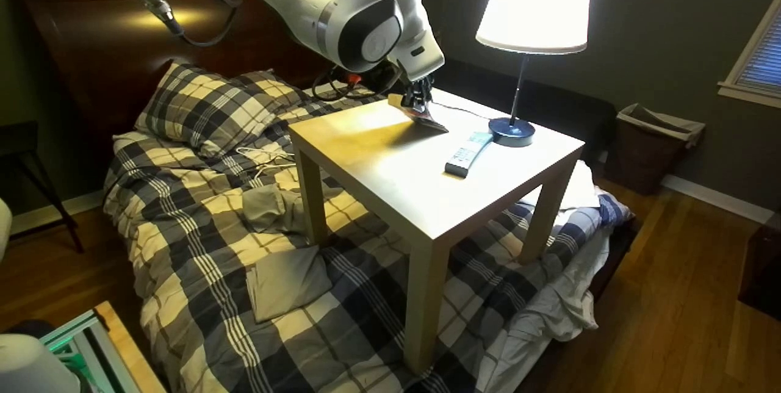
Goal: Move the book to the right
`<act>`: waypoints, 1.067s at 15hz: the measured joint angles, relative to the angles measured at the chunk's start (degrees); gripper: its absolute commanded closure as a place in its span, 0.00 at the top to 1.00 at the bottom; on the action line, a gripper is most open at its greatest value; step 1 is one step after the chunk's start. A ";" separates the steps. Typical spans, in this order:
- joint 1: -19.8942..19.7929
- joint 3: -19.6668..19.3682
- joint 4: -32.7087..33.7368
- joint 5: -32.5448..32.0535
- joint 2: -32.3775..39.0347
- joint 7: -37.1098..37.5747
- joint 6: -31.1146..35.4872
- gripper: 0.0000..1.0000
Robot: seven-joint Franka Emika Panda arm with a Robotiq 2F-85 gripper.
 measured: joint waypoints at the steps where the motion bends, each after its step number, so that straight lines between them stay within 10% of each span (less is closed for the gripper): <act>1: 0.88 -1.96 0.12 2.68 -0.56 -2.66 -1.62 0.07; 7: 11.27 -18.98 0.09 9.06 -3.54 -15.74 -11.75 0.07; 16: 16.06 -26.60 -0.94 9.98 -6.06 -27.22 -22.34 0.13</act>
